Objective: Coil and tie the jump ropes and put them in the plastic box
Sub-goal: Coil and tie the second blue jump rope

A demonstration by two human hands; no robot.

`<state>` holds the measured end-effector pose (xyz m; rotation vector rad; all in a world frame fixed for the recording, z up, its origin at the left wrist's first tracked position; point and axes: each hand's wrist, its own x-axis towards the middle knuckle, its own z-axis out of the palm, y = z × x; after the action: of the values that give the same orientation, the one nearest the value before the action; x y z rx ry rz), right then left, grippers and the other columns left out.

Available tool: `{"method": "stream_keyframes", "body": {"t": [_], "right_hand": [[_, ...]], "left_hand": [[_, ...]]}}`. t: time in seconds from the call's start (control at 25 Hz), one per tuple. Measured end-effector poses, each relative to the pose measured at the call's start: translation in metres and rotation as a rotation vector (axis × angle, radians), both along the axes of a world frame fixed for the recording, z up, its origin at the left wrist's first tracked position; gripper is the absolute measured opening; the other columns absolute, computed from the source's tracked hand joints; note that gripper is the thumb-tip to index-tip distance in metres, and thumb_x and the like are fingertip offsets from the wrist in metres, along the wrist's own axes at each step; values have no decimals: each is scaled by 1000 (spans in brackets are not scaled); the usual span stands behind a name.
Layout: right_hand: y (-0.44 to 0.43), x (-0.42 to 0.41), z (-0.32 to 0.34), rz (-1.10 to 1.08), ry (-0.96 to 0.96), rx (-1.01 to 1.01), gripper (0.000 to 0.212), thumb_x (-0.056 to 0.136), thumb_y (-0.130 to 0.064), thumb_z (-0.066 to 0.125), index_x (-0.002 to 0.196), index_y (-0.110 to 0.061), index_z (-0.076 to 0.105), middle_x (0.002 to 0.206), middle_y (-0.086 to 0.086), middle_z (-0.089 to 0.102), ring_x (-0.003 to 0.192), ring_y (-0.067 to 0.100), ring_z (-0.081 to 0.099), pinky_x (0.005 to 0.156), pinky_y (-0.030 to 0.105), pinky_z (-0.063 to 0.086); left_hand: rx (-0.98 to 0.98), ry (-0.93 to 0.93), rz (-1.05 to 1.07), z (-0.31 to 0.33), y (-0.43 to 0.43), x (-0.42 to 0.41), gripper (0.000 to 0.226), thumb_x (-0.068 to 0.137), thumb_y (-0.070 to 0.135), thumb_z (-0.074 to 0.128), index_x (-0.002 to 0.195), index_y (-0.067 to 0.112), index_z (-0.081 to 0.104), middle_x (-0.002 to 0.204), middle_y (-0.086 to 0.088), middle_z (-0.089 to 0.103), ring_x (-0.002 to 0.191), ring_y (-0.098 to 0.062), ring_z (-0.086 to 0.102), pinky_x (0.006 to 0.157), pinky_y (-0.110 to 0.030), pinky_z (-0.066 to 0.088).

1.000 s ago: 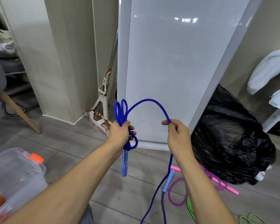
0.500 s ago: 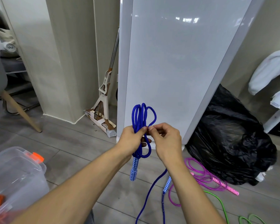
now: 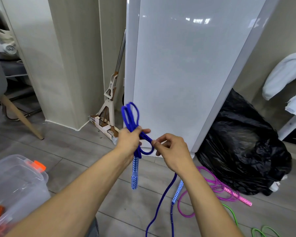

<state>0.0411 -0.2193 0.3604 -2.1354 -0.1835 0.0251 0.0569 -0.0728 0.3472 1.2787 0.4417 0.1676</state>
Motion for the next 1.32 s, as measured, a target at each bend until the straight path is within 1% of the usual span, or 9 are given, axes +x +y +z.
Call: {"method": "stream_keyframes", "body": {"t": [0.08, 0.2, 0.36, 0.44, 0.6, 0.96, 1.08, 1.2, 1.32], "right_hand": [[-5, 0, 2, 159, 78, -52, 14, 97, -31, 61, 101, -24, 73, 69, -3, 73, 46, -1, 52, 55, 20, 39], [-14, 0, 2, 348, 270, -60, 22, 101, -25, 56, 111, -21, 75, 68, -2, 70, 44, 6, 40, 52, 19, 37], [-37, 3, 5, 390, 395, -178, 23, 99, -25, 57, 100, -17, 78, 72, -2, 73, 52, 11, 48, 53, 20, 39], [-48, 8, 5, 251, 263, -215, 18, 94, -28, 64, 89, -19, 79, 67, -4, 70, 53, 9, 50, 55, 19, 41], [-57, 17, 7, -127, -165, -89, 15, 90, -36, 71, 79, -26, 75, 60, -5, 60, 53, 4, 47, 49, 12, 36], [-23, 6, 3, 170, -56, -124, 20, 102, -18, 50, 109, -27, 65, 94, -13, 68, 83, 1, 62, 71, 16, 43], [-21, 4, 4, 83, -69, 8, 9, 99, -20, 58, 104, -26, 53, 91, -7, 75, 87, 5, 68, 75, 23, 51], [-20, 5, 6, 26, -87, 70, 11, 94, -17, 66, 96, -22, 57, 81, -5, 76, 75, 3, 71, 66, 16, 50], [-22, 6, 5, -25, -144, -6, 12, 88, -22, 74, 86, -29, 63, 79, -9, 72, 78, 8, 67, 68, 22, 51]], "left_hand": [[-162, -39, 98, 2, 12, 7, 15, 103, 8, 45, 115, 2, 51, 82, -6, 73, 75, -22, 71, 62, -36, 56], [-260, -44, 200, 3, 27, 9, 7, 102, 5, 44, 108, 4, 48, 77, -8, 60, 59, -21, 69, 57, -39, 61], [-193, -49, 315, -7, 40, 17, 3, 99, 8, 47, 100, 7, 50, 71, -5, 54, 52, -18, 56, 58, -34, 55], [-51, -29, 357, -10, 44, 20, 9, 99, 12, 49, 105, 6, 53, 72, -5, 56, 57, -19, 56, 66, -38, 56], [81, -37, 109, -8, 33, 16, 6, 99, 11, 50, 102, 7, 54, 69, -6, 55, 59, -23, 56, 62, -37, 53], [335, -76, -378, 3, 0, -11, 18, 102, 18, 50, 120, 18, 53, 98, 1, 76, 88, -17, 74, 84, -36, 57], [385, -77, -473, 2, -3, -15, 18, 99, 18, 55, 117, 18, 55, 95, -2, 76, 87, -17, 74, 85, -36, 58], [428, -100, -559, 1, -6, -16, 18, 98, 15, 55, 116, 17, 55, 92, -2, 75, 85, -16, 73, 80, -30, 58], [503, -120, -615, 2, -5, -19, 16, 97, 12, 57, 112, 16, 57, 85, 1, 72, 76, -10, 68, 71, -21, 54]]}}
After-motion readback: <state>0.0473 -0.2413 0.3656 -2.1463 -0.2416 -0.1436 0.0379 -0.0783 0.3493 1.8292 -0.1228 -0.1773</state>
